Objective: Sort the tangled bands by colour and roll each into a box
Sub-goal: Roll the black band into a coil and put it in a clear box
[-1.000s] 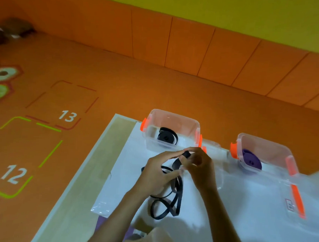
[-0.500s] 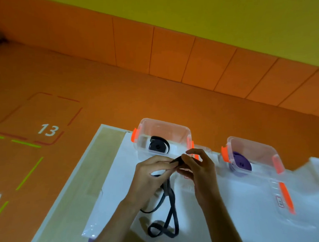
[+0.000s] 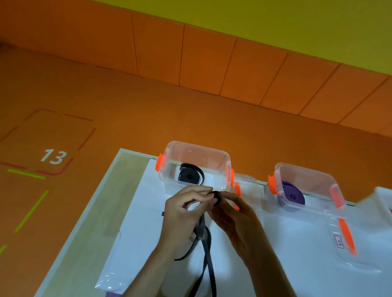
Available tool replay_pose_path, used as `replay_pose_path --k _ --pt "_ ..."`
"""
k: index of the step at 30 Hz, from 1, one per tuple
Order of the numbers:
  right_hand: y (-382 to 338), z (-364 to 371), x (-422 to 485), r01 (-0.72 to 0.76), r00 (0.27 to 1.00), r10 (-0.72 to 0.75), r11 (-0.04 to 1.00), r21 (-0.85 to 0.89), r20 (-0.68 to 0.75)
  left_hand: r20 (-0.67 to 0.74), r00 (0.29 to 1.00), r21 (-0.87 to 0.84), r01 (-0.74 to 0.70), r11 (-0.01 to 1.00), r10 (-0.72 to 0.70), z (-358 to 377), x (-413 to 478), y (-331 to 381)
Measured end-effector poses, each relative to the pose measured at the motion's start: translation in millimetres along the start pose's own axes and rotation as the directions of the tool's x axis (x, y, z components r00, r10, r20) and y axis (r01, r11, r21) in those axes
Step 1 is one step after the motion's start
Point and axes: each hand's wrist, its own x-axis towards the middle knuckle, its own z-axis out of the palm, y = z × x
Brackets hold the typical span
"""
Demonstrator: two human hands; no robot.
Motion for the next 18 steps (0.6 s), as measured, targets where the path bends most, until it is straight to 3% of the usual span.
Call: replay_pose_path --k 5,10,14,18 --pt "-2.4 0.1 -0.5 0.007 1.0 -0.009 0.998 -0.064 -0.02 0.043 0.998 0.106 -0.044 0.993 0.04 3.2 0.6 2.5" --pt "-21.2 -11.9 -1.3 0.122 0.99 -0.1 0.956 -0.265 0.095 0.095 0.994 0.208 -0.072 0.976 0.053 15.1 -0.3 10.7" --pt "-41.5 -23.9 3.3 0.179 0.984 -0.15 0.877 -0.447 0.101 0.019 0.994 0.26 -0.112 0.959 0.11 34.5 -7.8 20.3" --pt "-56.9 -38.9 2.0 0.291 0.954 -0.227 0.861 -0.417 0.197 -0.094 0.993 0.164 -0.059 0.985 0.076 56.2 -14.3 26.1"
